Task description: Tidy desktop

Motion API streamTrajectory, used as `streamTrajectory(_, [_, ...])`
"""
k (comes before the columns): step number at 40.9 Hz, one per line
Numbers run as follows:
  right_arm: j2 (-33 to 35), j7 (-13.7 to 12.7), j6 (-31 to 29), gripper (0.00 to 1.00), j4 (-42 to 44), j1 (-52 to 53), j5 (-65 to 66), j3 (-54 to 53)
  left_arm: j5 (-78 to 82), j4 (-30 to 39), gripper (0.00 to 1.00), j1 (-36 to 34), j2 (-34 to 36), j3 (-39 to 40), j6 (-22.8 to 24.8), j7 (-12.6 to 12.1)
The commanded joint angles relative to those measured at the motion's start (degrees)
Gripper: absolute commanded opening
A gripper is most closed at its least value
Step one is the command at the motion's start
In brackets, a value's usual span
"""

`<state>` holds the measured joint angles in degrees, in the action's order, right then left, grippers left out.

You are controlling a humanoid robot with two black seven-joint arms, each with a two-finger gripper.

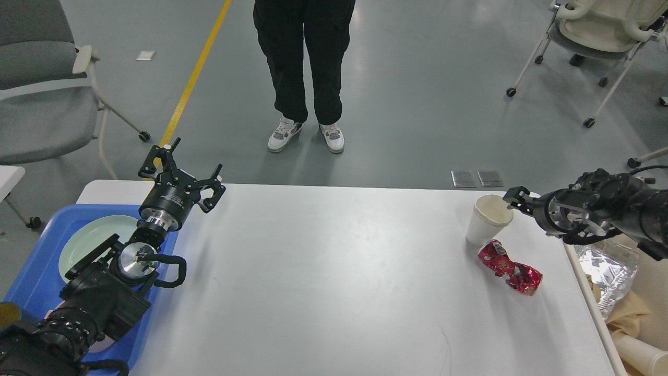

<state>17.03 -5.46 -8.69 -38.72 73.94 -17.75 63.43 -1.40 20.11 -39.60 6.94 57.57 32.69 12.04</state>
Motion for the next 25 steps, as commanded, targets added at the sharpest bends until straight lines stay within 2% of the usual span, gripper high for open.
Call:
streamTrajectory(1, [-1.65,0.01,1.57,0.96,1.72,-2.57,-0.97,-0.42,-0.09,0.01,0.97,-0.03,0.00,0.00,0.00,-0.08])
streamTrajectory(3, [-1.91,0.01,2.36,0.87,1.81,-3.18,-1.15,-0.77,0.00,0.01,0.97,-0.03,0.00,0.00,0.00,0.01])
streamTrajectory(4, [-2.09,0.01,2.71,0.79,1.90,-3.45,-1.15,-1.03,0.00,0.01,0.97,-0.03,0.00,0.00,0.00,0.01])
streamTrajectory(5, [-2.35,0.01,3.24,0.66,2.07,-3.89,-1.15,-1.64,0.00,0.01,0.97,0.05,0.00,0.00,0.00,0.01])
streamTrajectory(6, [-2.53,0.10,3.33,0.59,2.07,-4.06,-1.15,-1.91,0.00,0.01,0.97,-0.03,0.00,0.00,0.00,0.01])
streamTrajectory(9, [-2.79,0.10,3.42,0.47,2.60,-4.50,-1.15,-2.70,0.00,0.01,0.97,0.05,0.00,0.00,0.00,0.01])
streamTrajectory(10, [-2.79,0.10,3.42,0.37,2.77,-4.59,-1.15,-3.05,0.00,0.01,0.97,-0.03,0.00,0.00,0.00,-0.08])
streamTrajectory(12, [-2.71,0.10,3.42,0.00,2.78,-4.59,-1.15,-3.14,0.00,0.01,0.97,-0.03,0.00,0.00,0.00,-0.08])
streamTrajectory(25, [-2.53,0.10,4.74,0.00,2.43,-4.59,-1.15,-4.11,0.00,0.01,0.97,-0.03,0.00,0.00,0.00,-0.08])
